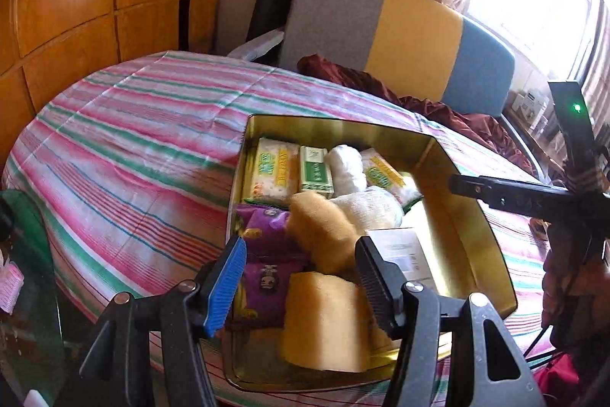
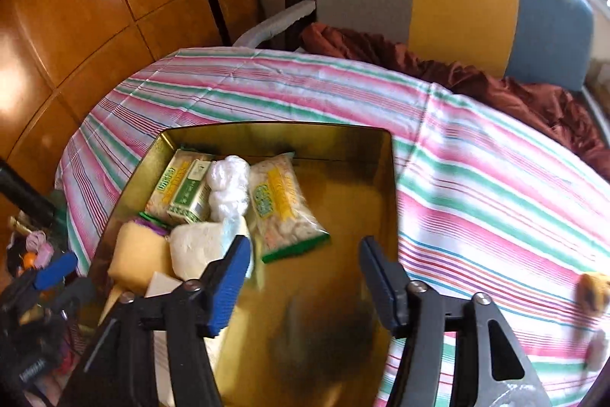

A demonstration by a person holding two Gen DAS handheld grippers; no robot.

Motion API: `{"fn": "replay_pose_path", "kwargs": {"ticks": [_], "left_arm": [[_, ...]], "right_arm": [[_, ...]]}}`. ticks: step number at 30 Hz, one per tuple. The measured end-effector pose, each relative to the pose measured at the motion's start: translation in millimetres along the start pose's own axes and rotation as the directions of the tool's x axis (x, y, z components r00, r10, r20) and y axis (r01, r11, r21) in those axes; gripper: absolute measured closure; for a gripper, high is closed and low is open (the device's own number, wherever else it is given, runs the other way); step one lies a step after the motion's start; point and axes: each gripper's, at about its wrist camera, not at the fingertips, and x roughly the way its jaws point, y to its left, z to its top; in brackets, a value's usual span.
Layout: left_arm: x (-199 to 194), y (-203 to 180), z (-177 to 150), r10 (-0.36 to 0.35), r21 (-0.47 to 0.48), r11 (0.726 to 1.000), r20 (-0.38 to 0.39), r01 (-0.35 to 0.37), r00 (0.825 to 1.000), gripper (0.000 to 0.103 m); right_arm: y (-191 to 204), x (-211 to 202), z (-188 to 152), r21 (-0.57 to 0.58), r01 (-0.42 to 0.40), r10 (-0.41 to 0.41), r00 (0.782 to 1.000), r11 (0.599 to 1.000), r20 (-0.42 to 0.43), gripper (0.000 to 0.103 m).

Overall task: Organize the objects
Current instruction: 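Carry the cracker pack into the gold tray and open the right tool, then move the right tool to the clear plastic bag and grasp it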

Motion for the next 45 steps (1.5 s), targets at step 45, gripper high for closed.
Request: {"fn": "replay_pose_path", "kwargs": {"ticks": [45], "left_arm": [[47.0,-286.4,-21.2,-0.217,0.483,0.83,-0.18,0.279,0.959,0.043]], "right_arm": [[-375.4,-138.8,-144.9,0.783,0.25,-0.366,0.93,0.569,-0.031,0.017]]}}
